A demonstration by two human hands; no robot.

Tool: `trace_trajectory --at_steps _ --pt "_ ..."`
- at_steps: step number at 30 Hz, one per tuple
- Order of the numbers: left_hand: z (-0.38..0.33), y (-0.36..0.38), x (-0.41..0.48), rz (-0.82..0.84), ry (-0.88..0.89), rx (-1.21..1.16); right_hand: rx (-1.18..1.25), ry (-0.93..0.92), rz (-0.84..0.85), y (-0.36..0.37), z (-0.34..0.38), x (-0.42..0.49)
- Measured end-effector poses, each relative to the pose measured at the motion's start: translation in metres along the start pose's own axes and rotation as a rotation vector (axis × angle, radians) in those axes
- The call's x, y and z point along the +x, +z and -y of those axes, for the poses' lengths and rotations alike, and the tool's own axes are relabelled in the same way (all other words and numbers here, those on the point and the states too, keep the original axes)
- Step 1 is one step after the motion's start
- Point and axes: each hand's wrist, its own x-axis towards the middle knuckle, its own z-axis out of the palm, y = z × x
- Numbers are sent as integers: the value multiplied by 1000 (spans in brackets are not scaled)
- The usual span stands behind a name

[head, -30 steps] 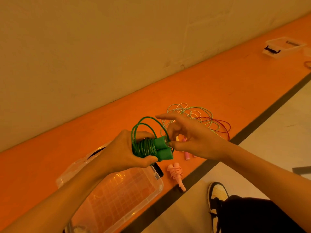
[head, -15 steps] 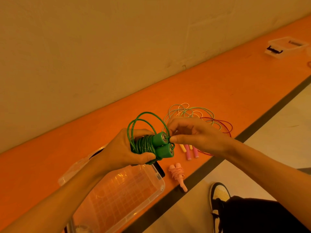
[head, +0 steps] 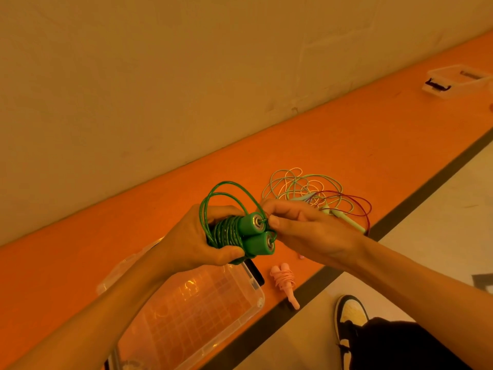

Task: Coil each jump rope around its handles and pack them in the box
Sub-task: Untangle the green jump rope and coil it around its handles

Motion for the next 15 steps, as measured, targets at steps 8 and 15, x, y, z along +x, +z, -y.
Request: trace_trajectory --at_steps 8,15 --pt "9 4 -3 1 -71 -46 -256 22 -29 -13 14 -5" --pt "8 5 2 2 -75 -56 -338 -124 -181 -10 13 -4"
